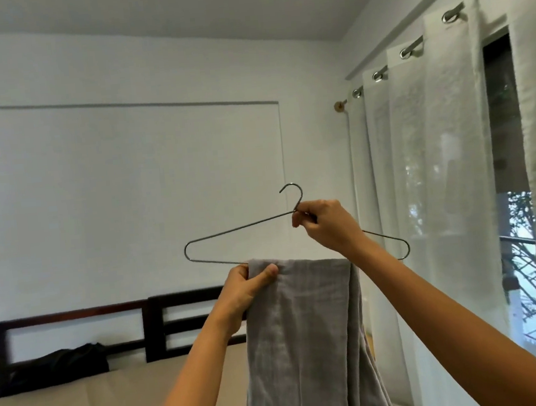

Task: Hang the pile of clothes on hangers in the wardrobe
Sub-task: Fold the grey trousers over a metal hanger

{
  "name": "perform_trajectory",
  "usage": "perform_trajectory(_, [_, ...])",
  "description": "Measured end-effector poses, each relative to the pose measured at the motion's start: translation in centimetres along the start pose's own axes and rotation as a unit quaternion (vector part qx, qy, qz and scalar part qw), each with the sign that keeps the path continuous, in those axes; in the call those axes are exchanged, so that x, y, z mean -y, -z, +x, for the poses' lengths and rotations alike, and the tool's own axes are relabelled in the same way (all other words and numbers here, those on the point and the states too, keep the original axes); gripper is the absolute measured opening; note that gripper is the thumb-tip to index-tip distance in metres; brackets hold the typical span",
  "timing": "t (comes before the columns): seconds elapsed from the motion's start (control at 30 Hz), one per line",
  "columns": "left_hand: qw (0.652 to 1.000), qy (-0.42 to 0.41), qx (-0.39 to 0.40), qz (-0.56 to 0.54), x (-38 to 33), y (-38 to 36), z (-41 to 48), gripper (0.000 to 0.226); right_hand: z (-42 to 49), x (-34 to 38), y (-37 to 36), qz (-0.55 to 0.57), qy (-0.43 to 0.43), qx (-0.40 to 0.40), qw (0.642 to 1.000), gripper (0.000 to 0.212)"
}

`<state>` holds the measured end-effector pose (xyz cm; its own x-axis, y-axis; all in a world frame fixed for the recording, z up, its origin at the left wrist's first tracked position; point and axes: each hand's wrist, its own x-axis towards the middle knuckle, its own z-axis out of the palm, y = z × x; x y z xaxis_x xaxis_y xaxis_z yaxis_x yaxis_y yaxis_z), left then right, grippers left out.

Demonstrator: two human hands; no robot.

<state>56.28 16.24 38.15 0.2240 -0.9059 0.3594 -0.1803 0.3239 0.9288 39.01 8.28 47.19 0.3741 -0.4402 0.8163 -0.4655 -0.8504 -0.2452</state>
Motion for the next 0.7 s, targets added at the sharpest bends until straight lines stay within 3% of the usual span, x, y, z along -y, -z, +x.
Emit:
perform_trajectory(0.2, [0.999,-0.012,-0.006,-0.030,0.8,-2.2,-0.1,0.049,-0.4,-0.1,1.0,-0.069,0.027,-0.031,0.997,0.014])
perform_trajectory(0.33, [0.998,-0.008,0.017,-0.064,0.8,-4.7,1.4,0.037,-1.7,-0.8,3.1,-0.156,0.019,-0.057,0.986,0.023])
perform_trajectory(0.5, [0.984,-0.065,0.086,-0.143,-0.5,-11.5,2.2,0.022,-5.4,-1.2,10.4,-0.219,-0.034,-0.077,0.972,0.019])
perform_trajectory(0.6, [0.964,-0.062,0.141,-0.215,-2.6,-17.1,1.4,0.023,-8.7,-0.2,16.2,-0.280,-0.062,-0.090,0.954,0.005])
perform_trajectory(0.7, [0.930,-0.053,0.230,-0.282,-5.5,-23.2,-0.3,0.018,-12.3,0.8,22.4,-0.353,-0.092,-0.085,0.927,0.016])
